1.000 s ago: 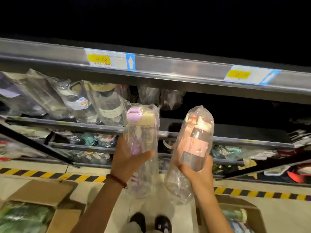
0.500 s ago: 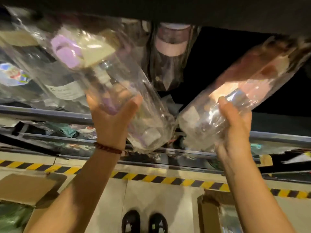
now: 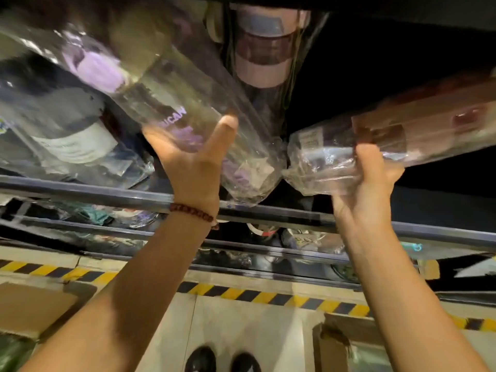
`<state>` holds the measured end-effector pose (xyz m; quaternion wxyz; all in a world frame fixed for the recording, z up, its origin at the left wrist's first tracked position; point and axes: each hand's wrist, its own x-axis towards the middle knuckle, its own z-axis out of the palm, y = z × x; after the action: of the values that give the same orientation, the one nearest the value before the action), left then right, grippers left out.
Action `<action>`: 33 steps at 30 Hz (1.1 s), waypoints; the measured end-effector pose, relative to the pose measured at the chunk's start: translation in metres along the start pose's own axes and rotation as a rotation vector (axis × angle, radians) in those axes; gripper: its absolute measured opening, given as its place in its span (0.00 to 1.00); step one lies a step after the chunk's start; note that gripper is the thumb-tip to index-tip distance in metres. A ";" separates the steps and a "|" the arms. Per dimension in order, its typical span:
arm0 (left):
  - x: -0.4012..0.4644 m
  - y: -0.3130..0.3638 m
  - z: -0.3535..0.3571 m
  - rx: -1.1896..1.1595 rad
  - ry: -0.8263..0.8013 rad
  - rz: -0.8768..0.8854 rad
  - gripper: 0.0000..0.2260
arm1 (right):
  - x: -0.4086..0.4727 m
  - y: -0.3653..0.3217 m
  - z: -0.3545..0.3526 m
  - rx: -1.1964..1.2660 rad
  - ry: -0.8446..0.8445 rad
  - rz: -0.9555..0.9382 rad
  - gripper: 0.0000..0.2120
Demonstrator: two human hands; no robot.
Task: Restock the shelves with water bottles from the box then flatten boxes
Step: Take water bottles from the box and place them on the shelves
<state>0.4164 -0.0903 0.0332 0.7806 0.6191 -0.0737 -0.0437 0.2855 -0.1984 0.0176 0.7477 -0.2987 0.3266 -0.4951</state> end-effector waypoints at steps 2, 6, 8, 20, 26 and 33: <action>0.003 0.002 0.001 0.004 -0.035 -0.048 0.46 | 0.003 0.007 -0.003 -0.175 0.046 -0.020 0.50; 0.007 -0.008 -0.007 0.129 -0.132 0.006 0.45 | -0.004 0.021 -0.003 -0.346 -0.007 -0.008 0.64; 0.011 -0.014 -0.015 0.177 -0.169 0.022 0.51 | -0.012 0.026 -0.001 -0.454 -0.057 -0.073 0.64; 0.033 -0.020 -0.036 0.437 -0.329 0.328 0.30 | -0.010 0.035 0.006 -0.803 -0.278 -0.299 0.36; 0.043 -0.023 -0.049 0.396 -0.288 0.302 0.34 | -0.005 0.030 0.000 -0.920 -0.301 -0.219 0.38; 0.030 -0.018 -0.039 0.401 -0.261 0.316 0.38 | -0.011 0.021 -0.001 -0.942 -0.395 -0.105 0.34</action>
<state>0.4531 -0.0622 0.0086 0.6237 0.7311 -0.2762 0.0147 0.2929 -0.1817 0.0028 0.5536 -0.7069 0.3515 -0.2651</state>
